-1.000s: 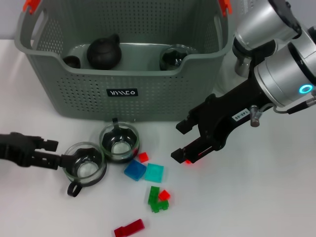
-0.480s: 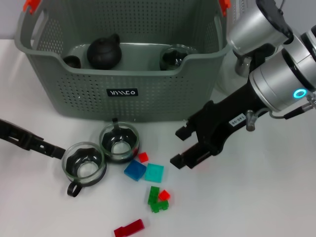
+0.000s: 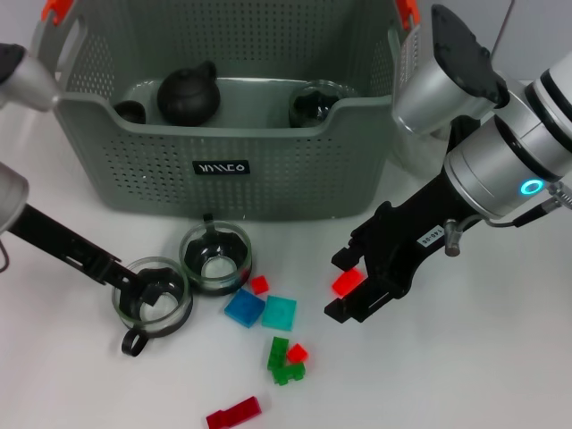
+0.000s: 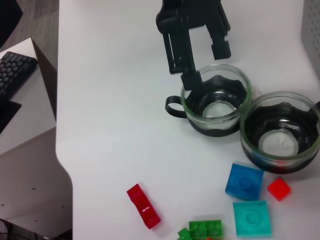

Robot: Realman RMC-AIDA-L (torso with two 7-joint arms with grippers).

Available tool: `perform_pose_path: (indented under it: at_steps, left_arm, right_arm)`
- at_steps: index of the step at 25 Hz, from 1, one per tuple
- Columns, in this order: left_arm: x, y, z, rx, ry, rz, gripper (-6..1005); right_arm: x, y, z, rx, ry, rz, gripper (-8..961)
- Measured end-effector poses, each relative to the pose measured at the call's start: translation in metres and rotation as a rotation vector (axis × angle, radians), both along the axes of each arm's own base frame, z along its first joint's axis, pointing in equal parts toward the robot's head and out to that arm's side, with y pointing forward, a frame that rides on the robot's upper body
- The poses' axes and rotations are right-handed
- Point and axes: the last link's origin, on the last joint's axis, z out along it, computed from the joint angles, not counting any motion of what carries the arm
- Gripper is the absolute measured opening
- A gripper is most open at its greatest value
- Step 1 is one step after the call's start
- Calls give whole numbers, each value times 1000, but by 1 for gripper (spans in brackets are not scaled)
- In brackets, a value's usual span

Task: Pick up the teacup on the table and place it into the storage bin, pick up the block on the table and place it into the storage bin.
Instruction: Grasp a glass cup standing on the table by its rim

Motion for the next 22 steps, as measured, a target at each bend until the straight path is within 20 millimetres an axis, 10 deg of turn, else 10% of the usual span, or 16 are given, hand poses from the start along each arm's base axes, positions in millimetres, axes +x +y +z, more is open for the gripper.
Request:
perform_pose_path:
  at_steps: [22]
  left_arm:
    - [3, 16, -18, 42, 155, -72, 817]
  right_arm:
    - [0, 7, -9, 11, 18, 49, 762]
